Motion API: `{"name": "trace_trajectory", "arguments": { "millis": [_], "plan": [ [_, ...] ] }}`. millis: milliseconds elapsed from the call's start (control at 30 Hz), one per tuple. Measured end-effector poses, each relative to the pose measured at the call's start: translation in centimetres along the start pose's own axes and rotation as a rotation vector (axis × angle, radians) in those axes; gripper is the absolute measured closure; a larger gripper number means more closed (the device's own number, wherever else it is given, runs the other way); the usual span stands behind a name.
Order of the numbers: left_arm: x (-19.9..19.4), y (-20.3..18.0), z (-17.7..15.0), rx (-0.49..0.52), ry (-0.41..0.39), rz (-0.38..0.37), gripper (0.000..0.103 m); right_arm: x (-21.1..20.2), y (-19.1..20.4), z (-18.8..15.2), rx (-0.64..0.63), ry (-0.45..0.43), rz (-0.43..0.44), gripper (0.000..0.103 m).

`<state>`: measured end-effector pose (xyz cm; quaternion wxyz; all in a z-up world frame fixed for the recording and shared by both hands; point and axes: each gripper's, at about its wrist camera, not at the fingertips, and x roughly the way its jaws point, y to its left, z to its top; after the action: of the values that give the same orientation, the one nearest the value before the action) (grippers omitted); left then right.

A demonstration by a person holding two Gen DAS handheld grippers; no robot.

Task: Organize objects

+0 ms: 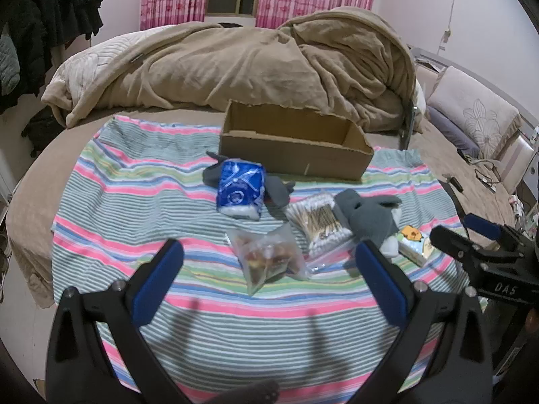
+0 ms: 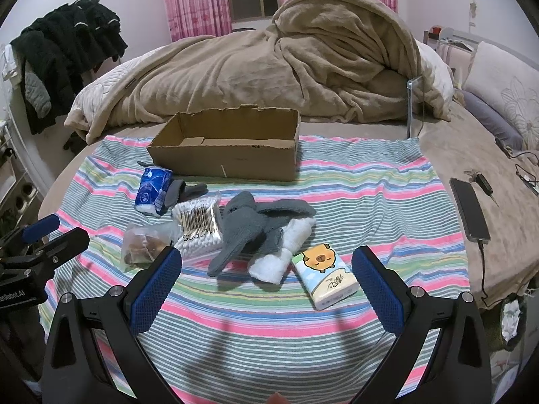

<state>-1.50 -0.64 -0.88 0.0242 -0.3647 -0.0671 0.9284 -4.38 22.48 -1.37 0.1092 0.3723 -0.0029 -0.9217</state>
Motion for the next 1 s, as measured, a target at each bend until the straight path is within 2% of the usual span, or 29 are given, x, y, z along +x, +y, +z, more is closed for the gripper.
{"name": "trace_trajectory", "arguments": {
  "millis": [1000],
  "plan": [
    [-1.2, 0.1, -0.2, 0.002, -0.02, 0.002, 0.0, -0.9, -0.3, -0.1, 0.01, -0.004, -0.001, 0.0]
  ]
}}
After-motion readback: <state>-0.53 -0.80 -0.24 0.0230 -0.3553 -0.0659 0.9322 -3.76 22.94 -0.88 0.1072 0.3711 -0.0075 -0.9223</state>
